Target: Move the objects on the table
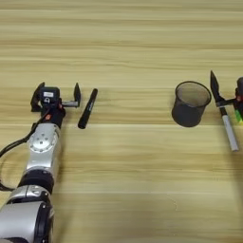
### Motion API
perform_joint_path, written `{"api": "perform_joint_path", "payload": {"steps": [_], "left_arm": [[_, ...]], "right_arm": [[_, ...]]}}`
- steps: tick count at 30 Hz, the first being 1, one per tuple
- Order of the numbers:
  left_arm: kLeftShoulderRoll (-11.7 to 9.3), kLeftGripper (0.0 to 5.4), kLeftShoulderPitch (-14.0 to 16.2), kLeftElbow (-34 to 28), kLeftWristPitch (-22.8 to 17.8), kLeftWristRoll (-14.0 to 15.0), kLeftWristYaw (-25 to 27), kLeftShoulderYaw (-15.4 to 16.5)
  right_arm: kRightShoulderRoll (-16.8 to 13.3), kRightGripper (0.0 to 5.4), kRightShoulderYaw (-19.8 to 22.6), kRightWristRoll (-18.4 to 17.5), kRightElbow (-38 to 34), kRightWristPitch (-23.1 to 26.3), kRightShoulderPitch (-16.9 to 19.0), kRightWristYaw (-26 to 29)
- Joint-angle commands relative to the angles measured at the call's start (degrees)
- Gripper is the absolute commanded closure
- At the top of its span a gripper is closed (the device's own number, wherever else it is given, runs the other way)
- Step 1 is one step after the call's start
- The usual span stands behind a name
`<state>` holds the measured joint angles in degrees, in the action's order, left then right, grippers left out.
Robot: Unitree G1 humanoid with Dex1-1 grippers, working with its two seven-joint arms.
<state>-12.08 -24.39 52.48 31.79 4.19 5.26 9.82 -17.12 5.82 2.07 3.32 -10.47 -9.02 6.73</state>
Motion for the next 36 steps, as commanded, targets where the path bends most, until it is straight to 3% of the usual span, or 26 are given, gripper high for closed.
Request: {"api": "perform_joint_path", "payload": {"steps": [1, 10, 24, 36], "left_arm": [[0.0, 0.00, -0.8, 0.2, -0.1, -0.6, -0.1, -0.3], [0.0, 0.00, -0.9, 0.5, 0.0, -0.6, 0.0, -0.3], [0.0, 0.00, -1.1, 0.7, 0.1, -0.6, 0.0, -0.3], [-0.1, 0.00, -1.0, 0.7, 0.1, -0.5, 0.1, -0.3]], "right_arm": [[-0.6, 0.04, 1.7, 0.1, 3.6, -1.2, -1.9, -1.1], [-0.8, 0.04, 3.4, -0.9, 5.3, -1.8, -2.6, -1.7], [-1.7, 0.04, 0.1, 6.4, 10.9, 0.8, -3.2, -3.9], [-1.4, 0.04, -0.1, 6.8, 13.2, 0.9, -3.6, -4.0]]}}
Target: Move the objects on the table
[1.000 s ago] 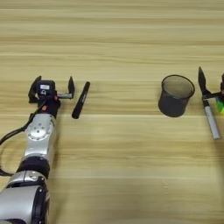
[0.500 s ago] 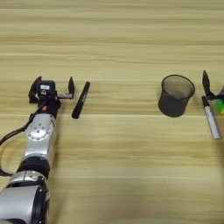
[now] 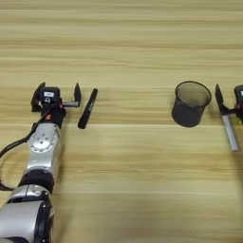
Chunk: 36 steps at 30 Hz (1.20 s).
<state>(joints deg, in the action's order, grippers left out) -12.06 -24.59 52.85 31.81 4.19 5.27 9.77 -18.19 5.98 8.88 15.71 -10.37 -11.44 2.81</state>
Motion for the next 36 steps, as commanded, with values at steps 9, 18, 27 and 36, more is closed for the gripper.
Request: {"api": "perform_joint_path", "payload": {"steps": [9, 18, 27, 36], "left_arm": [[0.0, 0.00, -0.9, 0.2, 0.1, -0.6, 0.0, -0.2], [0.0, 0.00, -0.8, 0.1, 0.1, -0.6, -0.2, -0.3], [0.0, 0.00, -0.8, -0.1, 0.1, -0.6, -0.2, -0.2], [-0.2, 0.00, -0.8, 0.1, 0.1, -0.6, -0.1, -0.2]], "right_arm": [[0.6, 0.04, -3.4, 0.7, 1.7, 0.7, -1.4, 1.2], [2.5, 0.04, -7.3, 1.7, 1.9, 1.3, -2.4, 2.2], [4.7, 0.04, -11.0, 2.2, 0.9, 1.7, -2.1, 3.2], [7.3, 0.04, -14.2, 2.6, 1.8, 1.0, -2.4, 4.0]]}}
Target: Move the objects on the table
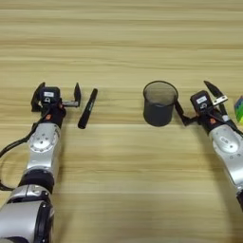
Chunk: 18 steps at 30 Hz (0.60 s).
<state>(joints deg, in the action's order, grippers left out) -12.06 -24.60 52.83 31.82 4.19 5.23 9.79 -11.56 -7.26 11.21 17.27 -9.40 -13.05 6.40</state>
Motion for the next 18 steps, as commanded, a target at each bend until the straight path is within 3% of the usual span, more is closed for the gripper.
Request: {"api": "perform_joint_path", "payload": {"steps": [1, 13, 18], "left_arm": [[-0.2, 0.00, -0.8, 0.1, 0.1, -0.6, -0.1, -0.2], [-0.1, 0.00, -0.8, 0.1, 0.0, -0.8, -0.4, -0.3], [0.0, 0.00, -0.6, -0.3, 0.0, -0.8, -0.6, -0.4]], "right_arm": [[0.9, 0.04, -1.2, 0.3, 0.2, -0.2, -0.9, 0.7], [0.9, 0.04, -0.8, 0.0, 1.0, -0.5, -1.1, 0.3], [-0.3, 0.04, 1.8, -1.3, -4.5, 0.4, 2.1, 0.0]]}}
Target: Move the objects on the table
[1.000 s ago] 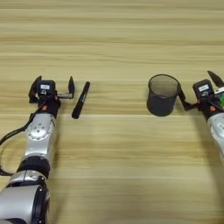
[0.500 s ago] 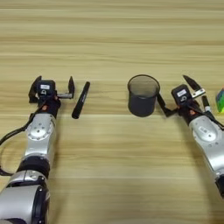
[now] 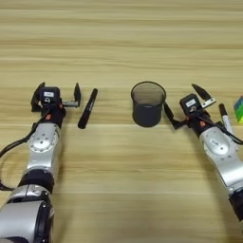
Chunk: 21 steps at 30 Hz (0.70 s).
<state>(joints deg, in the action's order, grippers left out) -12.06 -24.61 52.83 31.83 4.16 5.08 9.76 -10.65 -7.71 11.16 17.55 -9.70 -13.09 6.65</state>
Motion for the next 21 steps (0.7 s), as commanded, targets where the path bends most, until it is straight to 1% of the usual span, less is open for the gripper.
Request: {"api": "perform_joint_path", "payload": {"steps": [1, 4, 7, 13, 17, 21], "left_arm": [[0.0, 0.00, -0.6, -0.4, 0.0, -0.8, -0.5, -0.4], [0.1, 0.00, -0.4, -0.8, 0.0, -0.8, -0.5, -0.4], [0.1, 0.00, -0.3, -1.0, -0.1, -0.8, -0.5, -0.5], [0.1, 0.00, -0.2, -1.3, -0.3, -0.7, -0.6, -0.7], [0.1, 0.00, -0.2, -1.4, -0.3, -0.7, -0.6, -0.8], [0.1, 0.00, -0.3, -1.2, -0.3, -0.7, -0.6, -0.8]], "right_arm": [[-1.4, 0.04, 2.9, -1.5, -6.5, 0.9, 3.6, -0.2], [-1.7, 0.04, 4.0, -2.2, -11.7, 1.9, 7.7, 0.2], [-1.6, 0.04, 5.6, -3.9, -16.9, 3.9, 12.5, 0.7], [-1.0, 0.04, 8.2, -8.6, -25.8, 10.4, 20.1, 1.8], [-0.9, 0.04, 9.8, -11.3, -30.6, 14.3, 23.5, 2.6], [0.2, 0.04, 10.6, -15.0, -34.5, 17.3, 27.4, 3.4]]}}
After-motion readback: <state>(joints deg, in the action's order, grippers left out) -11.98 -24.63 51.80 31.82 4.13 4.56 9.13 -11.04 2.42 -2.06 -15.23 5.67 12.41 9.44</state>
